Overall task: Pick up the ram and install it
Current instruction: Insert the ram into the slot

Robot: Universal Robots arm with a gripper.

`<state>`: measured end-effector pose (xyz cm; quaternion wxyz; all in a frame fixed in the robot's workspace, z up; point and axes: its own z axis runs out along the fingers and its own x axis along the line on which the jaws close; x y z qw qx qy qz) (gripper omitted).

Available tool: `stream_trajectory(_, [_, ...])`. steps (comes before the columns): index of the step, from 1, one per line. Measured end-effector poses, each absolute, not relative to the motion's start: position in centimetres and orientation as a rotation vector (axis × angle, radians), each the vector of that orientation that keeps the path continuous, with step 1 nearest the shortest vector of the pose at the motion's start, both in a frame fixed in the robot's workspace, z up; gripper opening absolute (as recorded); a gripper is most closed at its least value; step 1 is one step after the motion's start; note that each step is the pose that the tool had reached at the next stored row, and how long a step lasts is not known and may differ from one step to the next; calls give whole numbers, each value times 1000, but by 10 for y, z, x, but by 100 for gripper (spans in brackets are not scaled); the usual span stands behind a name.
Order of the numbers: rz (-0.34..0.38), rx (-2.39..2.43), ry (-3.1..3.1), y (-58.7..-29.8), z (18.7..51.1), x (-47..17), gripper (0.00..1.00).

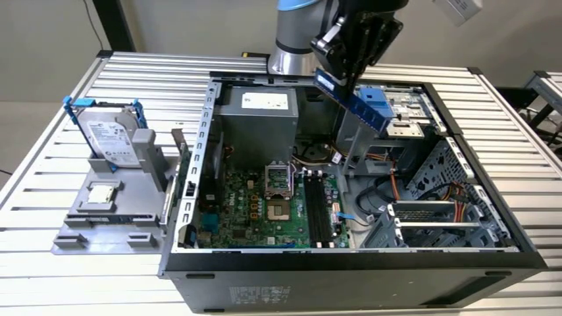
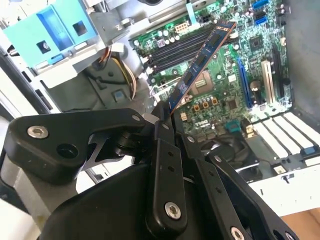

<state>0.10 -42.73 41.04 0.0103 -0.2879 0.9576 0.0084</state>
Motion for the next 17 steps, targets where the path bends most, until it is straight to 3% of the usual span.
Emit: stream_trajectory(17, [23, -586, 3064, -428, 410, 1, 0])
